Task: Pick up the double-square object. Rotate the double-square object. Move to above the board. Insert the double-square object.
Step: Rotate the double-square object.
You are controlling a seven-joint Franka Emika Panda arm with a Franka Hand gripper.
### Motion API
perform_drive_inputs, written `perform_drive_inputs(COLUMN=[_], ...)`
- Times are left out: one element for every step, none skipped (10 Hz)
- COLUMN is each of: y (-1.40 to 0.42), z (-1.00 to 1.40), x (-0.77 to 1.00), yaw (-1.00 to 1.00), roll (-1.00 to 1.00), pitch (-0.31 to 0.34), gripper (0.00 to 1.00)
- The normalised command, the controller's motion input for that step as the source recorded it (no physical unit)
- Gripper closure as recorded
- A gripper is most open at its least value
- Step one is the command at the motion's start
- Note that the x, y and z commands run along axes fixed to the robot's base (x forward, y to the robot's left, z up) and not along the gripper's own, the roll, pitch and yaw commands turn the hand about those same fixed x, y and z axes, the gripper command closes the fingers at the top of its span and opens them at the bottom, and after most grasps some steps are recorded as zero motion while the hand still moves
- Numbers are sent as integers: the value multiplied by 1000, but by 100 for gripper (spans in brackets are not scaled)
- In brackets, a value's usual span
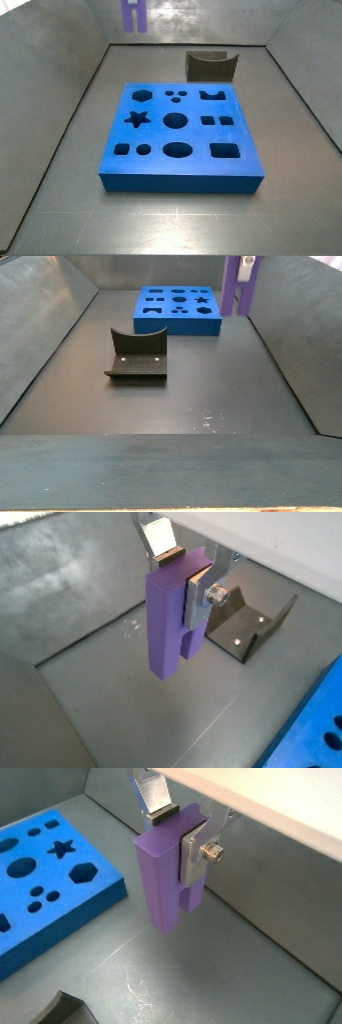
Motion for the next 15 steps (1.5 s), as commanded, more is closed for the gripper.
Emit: perform_drive_inputs(y=[8,9,11,12,14,16,17,19,16,14,12,10,9,9,10], z=[-1000,-1000,-1000,-1000,-1000,-1000,-1000,-1000,-1000,-902,-802,-703,-577,-487,-425], x=[22,24,27,29,33,35,35,37,37,35,33,33,33,36,39], yaw=[25,23,21,20,19,19,17,17,17,19,19,19,18,16,15], roll=[47,60,76,87,101,109,123,134,142,153,161,169,179,188,193], pitch=[-34,-39,-39,-37,-37,-37,-38,-40,-39,-38,-36,-35,-30,-28,-28], gripper=[100,100,100,100,100,100,100,100,100,100,100,100,100,100,100])
